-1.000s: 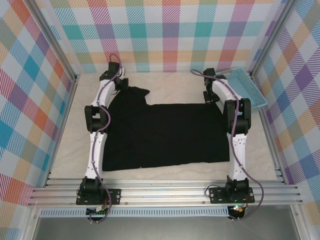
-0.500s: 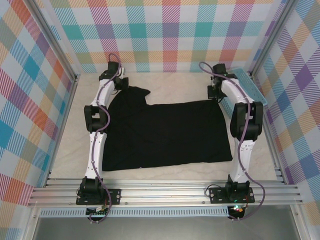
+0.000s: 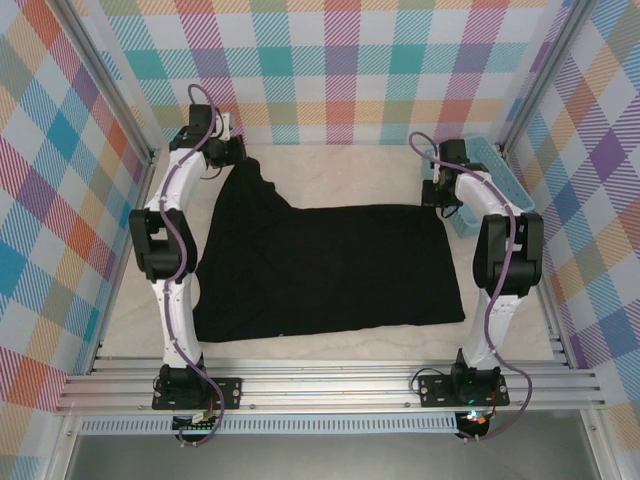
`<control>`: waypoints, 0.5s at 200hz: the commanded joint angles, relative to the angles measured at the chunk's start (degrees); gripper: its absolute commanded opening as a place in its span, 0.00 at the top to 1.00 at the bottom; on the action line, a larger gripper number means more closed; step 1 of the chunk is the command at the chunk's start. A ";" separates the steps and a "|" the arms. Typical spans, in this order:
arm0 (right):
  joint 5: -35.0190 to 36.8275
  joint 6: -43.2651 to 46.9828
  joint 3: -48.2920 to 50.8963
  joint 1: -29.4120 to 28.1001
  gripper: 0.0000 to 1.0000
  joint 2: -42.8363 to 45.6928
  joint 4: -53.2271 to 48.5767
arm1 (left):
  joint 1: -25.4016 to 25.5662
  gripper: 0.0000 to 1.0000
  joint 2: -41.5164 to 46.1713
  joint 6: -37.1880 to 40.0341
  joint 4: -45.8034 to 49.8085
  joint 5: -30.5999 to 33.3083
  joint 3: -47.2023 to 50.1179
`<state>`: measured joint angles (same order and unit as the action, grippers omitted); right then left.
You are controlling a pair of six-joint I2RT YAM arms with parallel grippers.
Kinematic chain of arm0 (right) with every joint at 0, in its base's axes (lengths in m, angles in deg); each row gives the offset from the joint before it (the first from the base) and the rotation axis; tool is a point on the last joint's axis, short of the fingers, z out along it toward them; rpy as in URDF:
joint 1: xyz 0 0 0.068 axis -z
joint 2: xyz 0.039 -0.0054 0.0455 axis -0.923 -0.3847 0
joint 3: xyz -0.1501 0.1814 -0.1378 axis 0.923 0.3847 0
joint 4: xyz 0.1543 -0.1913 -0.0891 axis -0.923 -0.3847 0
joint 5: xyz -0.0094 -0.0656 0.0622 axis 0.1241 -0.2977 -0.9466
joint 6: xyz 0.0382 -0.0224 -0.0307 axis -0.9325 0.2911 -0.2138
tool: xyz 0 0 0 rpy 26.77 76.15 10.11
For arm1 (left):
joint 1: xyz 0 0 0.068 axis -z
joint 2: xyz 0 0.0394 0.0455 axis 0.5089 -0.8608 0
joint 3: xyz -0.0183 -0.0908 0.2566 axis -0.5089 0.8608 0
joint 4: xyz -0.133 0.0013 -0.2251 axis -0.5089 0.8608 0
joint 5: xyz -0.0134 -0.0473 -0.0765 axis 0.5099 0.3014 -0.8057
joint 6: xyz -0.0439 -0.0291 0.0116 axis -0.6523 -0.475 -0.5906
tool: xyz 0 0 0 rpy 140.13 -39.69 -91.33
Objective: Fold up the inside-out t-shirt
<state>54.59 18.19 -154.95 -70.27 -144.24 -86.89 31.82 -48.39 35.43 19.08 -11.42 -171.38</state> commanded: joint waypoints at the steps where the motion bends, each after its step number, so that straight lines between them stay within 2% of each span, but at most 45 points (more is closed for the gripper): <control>1: -0.41 -2.70 3.56 0.44 1.00 4.99 1.36 | -0.62 1.00 8.51 -3.06 -4.71 -1.40 8.62; 55: 0.63 -10.28 14.57 0.67 1.00 14.13 -0.31 | -0.61 1.00 31.30 -15.63 -17.37 2.12 40.67; 100: 5.02 -12.26 21.21 0.72 1.00 18.91 1.68 | -0.21 1.00 44.42 -21.23 -18.38 4.38 54.40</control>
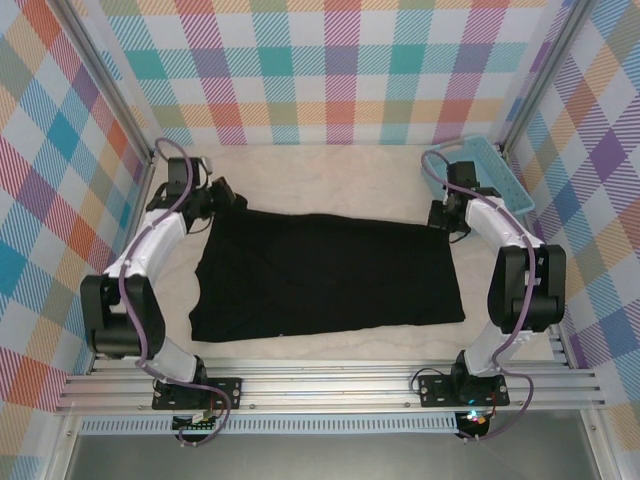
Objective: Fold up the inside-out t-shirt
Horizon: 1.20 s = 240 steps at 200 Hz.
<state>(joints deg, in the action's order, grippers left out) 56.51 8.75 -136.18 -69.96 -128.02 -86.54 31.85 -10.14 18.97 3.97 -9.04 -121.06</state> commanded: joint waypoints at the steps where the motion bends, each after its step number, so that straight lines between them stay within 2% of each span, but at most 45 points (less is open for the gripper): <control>1: 3.16 -2.84 2.51 0.40 1.00 2.82 1.40 | -0.26 1.00 6.55 -4.77 -3.14 2.06 4.24; 45: 4.14 -3.57 5.42 0.52 1.00 4.70 1.62 | -0.19 1.00 15.75 -5.03 3.30 5.05 8.97; 68: 4.11 -3.83 5.75 0.57 1.00 5.03 0.94 | -0.20 1.00 18.41 -3.57 5.88 4.18 8.89; 101: 4.44 -3.87 7.01 0.55 1.00 6.34 0.36 | -0.20 1.00 20.29 -2.71 8.31 2.92 10.11; 146: 5.04 -4.75 11.03 0.59 1.00 7.31 -0.17 | 0.04 1.00 23.20 -3.39 9.41 1.76 17.46; 206: 6.73 -5.59 13.37 0.66 1.00 3.39 1.52 | 0.19 1.00 23.75 -4.79 8.43 0.63 25.32; 240: 7.17 -5.59 13.48 0.69 1.00 3.30 1.16 | 0.33 1.00 25.31 -4.41 9.95 0.79 25.40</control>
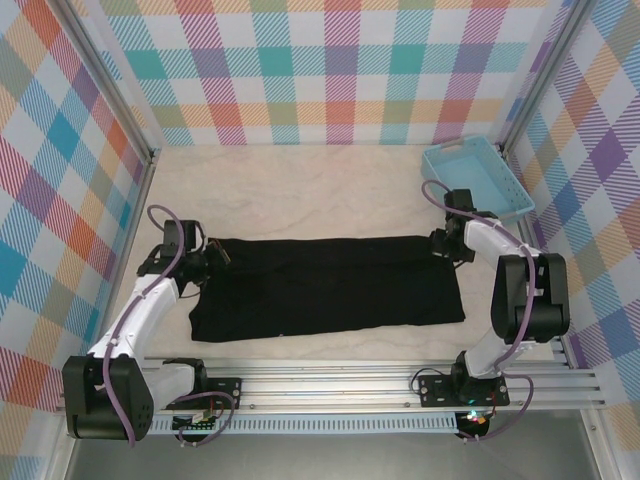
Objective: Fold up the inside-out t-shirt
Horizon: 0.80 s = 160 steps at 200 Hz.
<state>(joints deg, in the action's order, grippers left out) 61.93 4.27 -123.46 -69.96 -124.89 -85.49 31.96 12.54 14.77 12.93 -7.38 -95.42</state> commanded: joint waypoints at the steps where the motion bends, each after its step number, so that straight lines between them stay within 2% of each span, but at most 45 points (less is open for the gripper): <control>1: 1.75 -1.11 0.76 0.72 1.00 0.22 0.13 | 0.22 1.00 2.71 -0.21 1.02 -0.87 -0.32; 47: 2.13 -1.11 1.33 0.69 1.00 2.44 -0.65 | 0.22 1.00 4.53 0.35 2.56 -2.56 -2.78; 96: 3.07 -1.20 1.07 1.03 1.00 0.43 0.16 | 0.38 1.00 6.66 0.14 2.88 -5.87 -3.13; 121: 2.83 -1.41 1.63 1.12 1.00 -0.68 0.58 | 0.39 1.00 7.66 0.10 3.49 -5.26 -1.02; 140: 1.67 -1.42 1.97 1.13 0.94 -0.86 0.58 | 0.47 1.00 7.40 -1.82 2.24 -6.44 2.97; 160: -0.09 -0.96 2.37 1.02 0.79 2.11 1.57 | 0.64 1.00 6.52 -3.13 1.38 -7.78 5.76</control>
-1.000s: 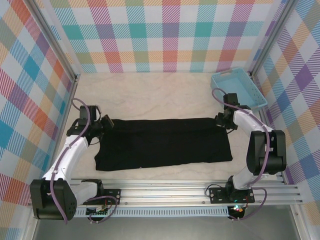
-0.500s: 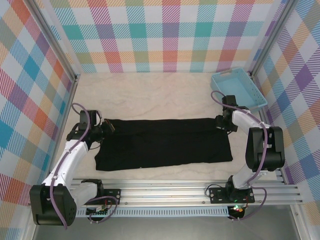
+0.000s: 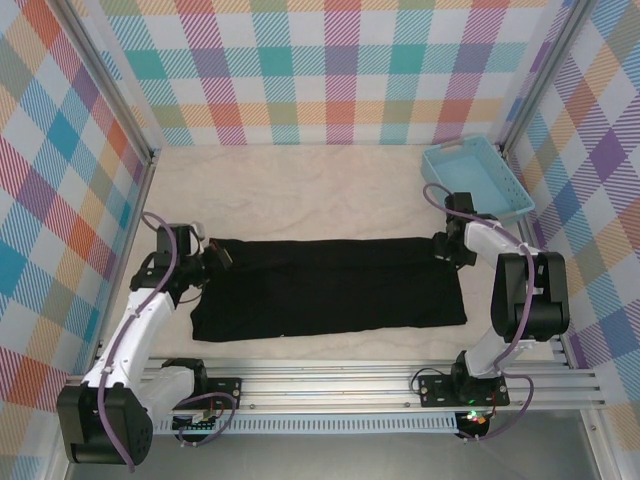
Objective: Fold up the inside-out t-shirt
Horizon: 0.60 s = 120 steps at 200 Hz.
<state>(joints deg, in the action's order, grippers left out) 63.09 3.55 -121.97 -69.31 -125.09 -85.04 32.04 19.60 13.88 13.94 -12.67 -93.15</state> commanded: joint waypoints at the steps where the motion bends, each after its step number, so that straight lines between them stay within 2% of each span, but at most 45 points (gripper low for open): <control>1: -1.38 -0.18 0.96 0.31 0.78 2.48 1.23 | 0.56 1.00 -0.65 -2.27 0.34 -2.50 3.66; 27: -4.67 0.05 1.66 -0.31 0.64 8.28 3.37 | 0.74 0.98 -2.15 -2.89 0.86 -2.89 5.94; 63: -6.50 0.36 0.95 -1.56 0.61 12.51 3.31 | 0.97 0.84 -0.92 -5.99 2.01 -1.37 10.39; 94: -7.91 0.37 0.73 -2.18 0.60 13.46 3.86 | 1.07 0.58 6.58 -6.41 4.06 6.46 8.43; 109: -8.38 0.24 1.02 -2.47 0.60 13.39 4.60 | 1.46 0.45 8.21 -5.35 0.43 6.61 7.67; 120: -9.03 0.01 1.28 -2.62 0.60 13.10 5.25 | 2.08 0.41 6.18 -4.50 -1.75 6.07 6.77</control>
<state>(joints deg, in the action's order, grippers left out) 56.31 3.50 -120.35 -71.34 -112.26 -82.11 32.87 26.27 8.28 16.52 -8.71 -83.82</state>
